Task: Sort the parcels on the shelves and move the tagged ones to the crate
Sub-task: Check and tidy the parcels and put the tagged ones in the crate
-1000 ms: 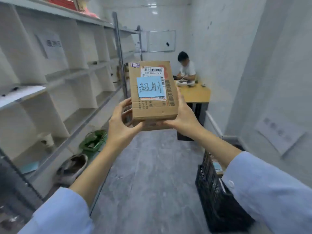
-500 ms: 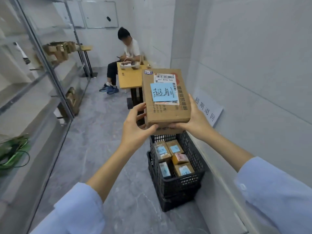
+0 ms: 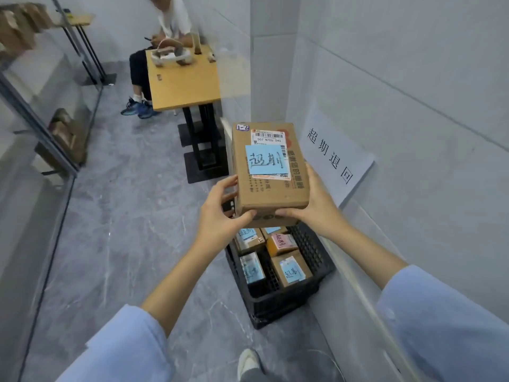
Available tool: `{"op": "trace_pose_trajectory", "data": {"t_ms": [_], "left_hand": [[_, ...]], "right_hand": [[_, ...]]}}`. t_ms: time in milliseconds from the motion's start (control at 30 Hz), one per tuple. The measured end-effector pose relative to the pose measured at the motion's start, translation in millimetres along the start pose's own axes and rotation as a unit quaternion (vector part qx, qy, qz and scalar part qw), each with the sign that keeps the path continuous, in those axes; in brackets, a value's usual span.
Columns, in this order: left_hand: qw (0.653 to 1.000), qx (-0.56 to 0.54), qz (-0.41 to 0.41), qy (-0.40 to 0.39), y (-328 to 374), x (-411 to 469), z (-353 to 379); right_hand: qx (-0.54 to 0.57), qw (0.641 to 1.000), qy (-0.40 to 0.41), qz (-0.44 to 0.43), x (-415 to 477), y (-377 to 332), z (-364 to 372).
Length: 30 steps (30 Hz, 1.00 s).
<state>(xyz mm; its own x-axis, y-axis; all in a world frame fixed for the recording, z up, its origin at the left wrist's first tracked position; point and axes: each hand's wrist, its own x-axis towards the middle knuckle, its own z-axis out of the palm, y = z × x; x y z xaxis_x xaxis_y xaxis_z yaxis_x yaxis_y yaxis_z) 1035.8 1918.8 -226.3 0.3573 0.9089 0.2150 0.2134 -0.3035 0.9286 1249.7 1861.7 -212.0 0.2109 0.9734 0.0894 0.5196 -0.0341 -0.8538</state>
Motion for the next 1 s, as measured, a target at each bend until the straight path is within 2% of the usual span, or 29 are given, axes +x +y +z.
{"op": "trace_pose_trajectory", "data": {"t_ms": [333, 767, 1000], "left_hand": [[0.993, 0.012, -0.096, -0.074, -131.3, 84.4, 19.7], [0.970, -0.002, -0.219, -0.105, -255.9, 78.6, 73.0], [0.959, 0.052, -0.244, -0.133, -298.0, 72.5, 96.4]], "right_hand": [[0.041, 0.992, -0.048, 0.109, 89.7, 112.7, 64.3], [0.053, 0.976, -0.098, 0.187, 110.1, 245.9, 125.6], [0.053, 0.965, -0.119, 0.227, 107.9, 319.2, 147.6]]}}
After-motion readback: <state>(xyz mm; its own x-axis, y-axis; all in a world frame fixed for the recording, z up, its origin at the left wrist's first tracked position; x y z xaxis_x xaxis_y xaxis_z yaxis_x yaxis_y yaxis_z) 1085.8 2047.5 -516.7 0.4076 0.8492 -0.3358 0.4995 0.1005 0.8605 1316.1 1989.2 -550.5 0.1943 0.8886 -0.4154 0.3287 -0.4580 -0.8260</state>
